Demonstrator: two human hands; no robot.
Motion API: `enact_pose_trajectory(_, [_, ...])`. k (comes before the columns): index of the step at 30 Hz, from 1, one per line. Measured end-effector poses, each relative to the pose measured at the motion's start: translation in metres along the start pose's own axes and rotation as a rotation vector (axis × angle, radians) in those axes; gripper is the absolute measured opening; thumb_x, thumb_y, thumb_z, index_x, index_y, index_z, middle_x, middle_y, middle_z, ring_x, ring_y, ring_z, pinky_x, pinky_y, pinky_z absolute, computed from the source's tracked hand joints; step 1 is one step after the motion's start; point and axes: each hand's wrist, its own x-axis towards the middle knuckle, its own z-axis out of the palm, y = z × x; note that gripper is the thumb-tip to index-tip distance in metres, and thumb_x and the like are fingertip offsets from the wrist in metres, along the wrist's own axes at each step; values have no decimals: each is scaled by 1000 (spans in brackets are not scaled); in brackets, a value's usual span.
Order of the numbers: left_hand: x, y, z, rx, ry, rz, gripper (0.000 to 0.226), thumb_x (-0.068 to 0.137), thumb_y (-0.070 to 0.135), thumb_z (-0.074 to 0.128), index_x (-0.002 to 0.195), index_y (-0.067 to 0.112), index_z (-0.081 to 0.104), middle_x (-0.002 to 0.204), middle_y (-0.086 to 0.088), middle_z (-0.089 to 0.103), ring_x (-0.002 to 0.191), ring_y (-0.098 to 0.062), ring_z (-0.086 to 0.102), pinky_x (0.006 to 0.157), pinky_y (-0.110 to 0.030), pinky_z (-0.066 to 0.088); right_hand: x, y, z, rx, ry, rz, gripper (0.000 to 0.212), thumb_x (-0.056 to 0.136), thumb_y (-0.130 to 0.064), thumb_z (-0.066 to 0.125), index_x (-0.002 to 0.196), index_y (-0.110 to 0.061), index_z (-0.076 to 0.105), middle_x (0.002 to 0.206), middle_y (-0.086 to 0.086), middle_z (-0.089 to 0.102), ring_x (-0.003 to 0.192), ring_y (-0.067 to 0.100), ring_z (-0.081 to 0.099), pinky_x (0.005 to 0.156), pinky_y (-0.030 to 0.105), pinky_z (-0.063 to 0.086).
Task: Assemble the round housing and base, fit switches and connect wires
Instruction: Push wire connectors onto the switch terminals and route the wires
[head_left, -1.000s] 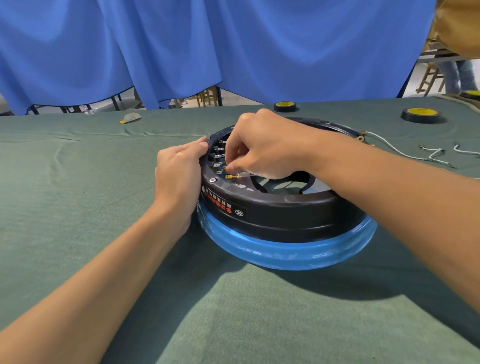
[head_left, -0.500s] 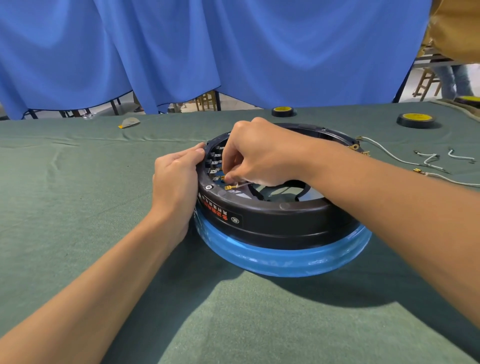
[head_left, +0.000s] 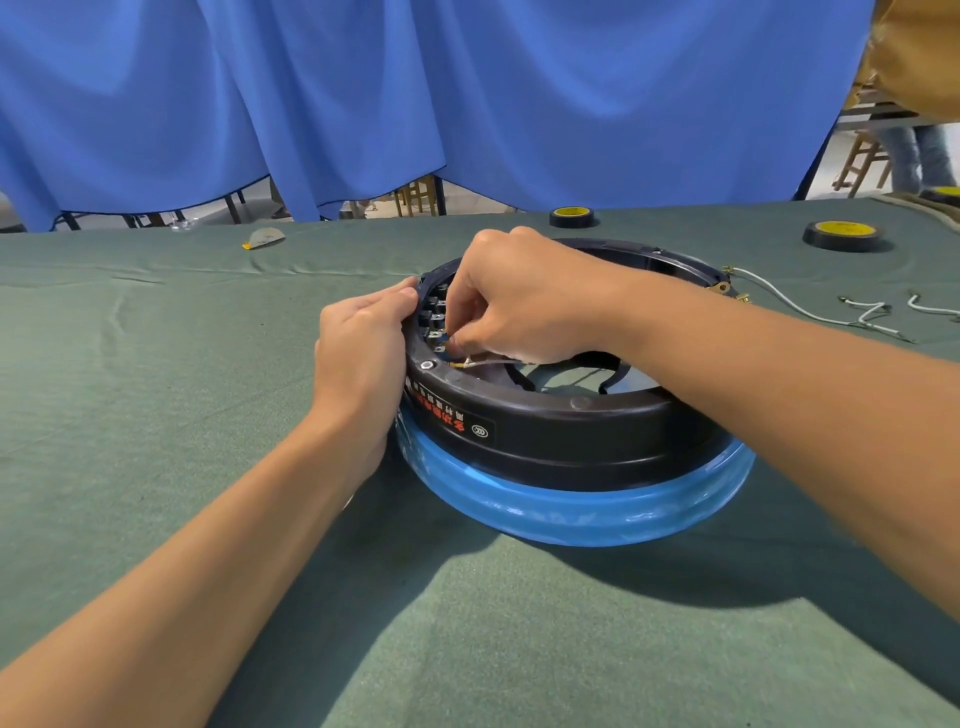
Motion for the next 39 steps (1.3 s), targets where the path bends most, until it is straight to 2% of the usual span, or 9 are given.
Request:
enact_pose_trajectory(3, [1, 0, -1, 0, -4, 3, 25, 93, 14, 56, 109, 10, 76, 99, -7, 76, 98, -26, 71, 92, -42, 55, -3, 1, -4, 53, -34, 29, 11, 87, -17, 69, 95, -20, 76, 69, -19, 57, 72, -1, 57, 59, 14, 43])
enact_pose_trajectory(7, [1, 1, 0, -1, -8, 10, 25, 92, 13, 56, 106, 10, 76, 103, -8, 76, 102, -28, 70, 98, -48, 53, -5, 0, -8, 77, -25, 49, 21, 83, -6, 63, 93, -22, 73, 75, -16, 62, 77, 1, 59, 61, 17, 47])
enact_pose_trajectory(9, [0, 1, 0, -8, -9, 14, 22, 92, 12, 57, 98, 11, 78, 99, -8, 77, 101, -30, 70, 97, -50, 52, -7, -1, -10, 85, -30, 39, 19, 82, -8, 63, 90, -24, 70, 79, -15, 64, 77, 2, 60, 59, 18, 46])
enact_pose_trajectory(18, [4, -3, 0, -37, 1, 29, 28, 91, 11, 57, 113, 5, 73, 110, -9, 74, 107, -27, 68, 102, -48, 50, -9, 1, -11, 90, -54, 5, 14, 81, -16, 70, 78, -30, 72, 69, -18, 64, 69, -3, 60, 57, 15, 43])
enact_pose_trajectory(21, [2, -1, 1, -55, -3, 32, 24, 92, 7, 55, 106, 6, 75, 99, -8, 77, 100, -26, 71, 99, -48, 52, -9, 1, -10, 101, -69, -4, 3, 79, -28, 74, 77, -30, 75, 65, -20, 64, 66, -5, 60, 53, 12, 45])
enact_pose_trajectory(26, [0, 0, 1, -49, -18, 48, 27, 91, 6, 55, 81, 14, 80, 79, -6, 76, 81, -27, 69, 88, -48, 54, -8, 2, -7, 44, -58, -39, 8, 78, -31, 79, 72, -28, 74, 62, -17, 64, 62, -2, 58, 47, 6, 39])
enact_pose_trajectory(30, [-1, 1, 1, -54, -13, 40, 24, 92, 7, 55, 103, 6, 76, 94, -11, 77, 99, -35, 70, 97, -53, 52, -9, 4, -10, 55, -62, -35, 9, 78, -33, 79, 72, -28, 74, 61, -17, 63, 64, -1, 58, 52, 14, 38])
enact_pose_trajectory(37, [-1, 1, 1, -36, -20, 45, 27, 91, 7, 56, 83, 16, 80, 82, -5, 77, 82, -24, 71, 94, -53, 53, -9, 3, -10, 85, -64, -29, 6, 79, -31, 79, 77, -26, 77, 66, -17, 66, 69, 0, 61, 58, 18, 45])
enact_pose_trajectory(39, [-1, 1, 1, -39, -14, 42, 25, 90, 7, 56, 88, 14, 80, 86, -6, 77, 87, -25, 71, 96, -54, 53, -10, 2, -9, 90, -75, -25, 5, 79, -29, 78, 80, -24, 78, 68, -15, 68, 70, 1, 62, 61, 18, 49])
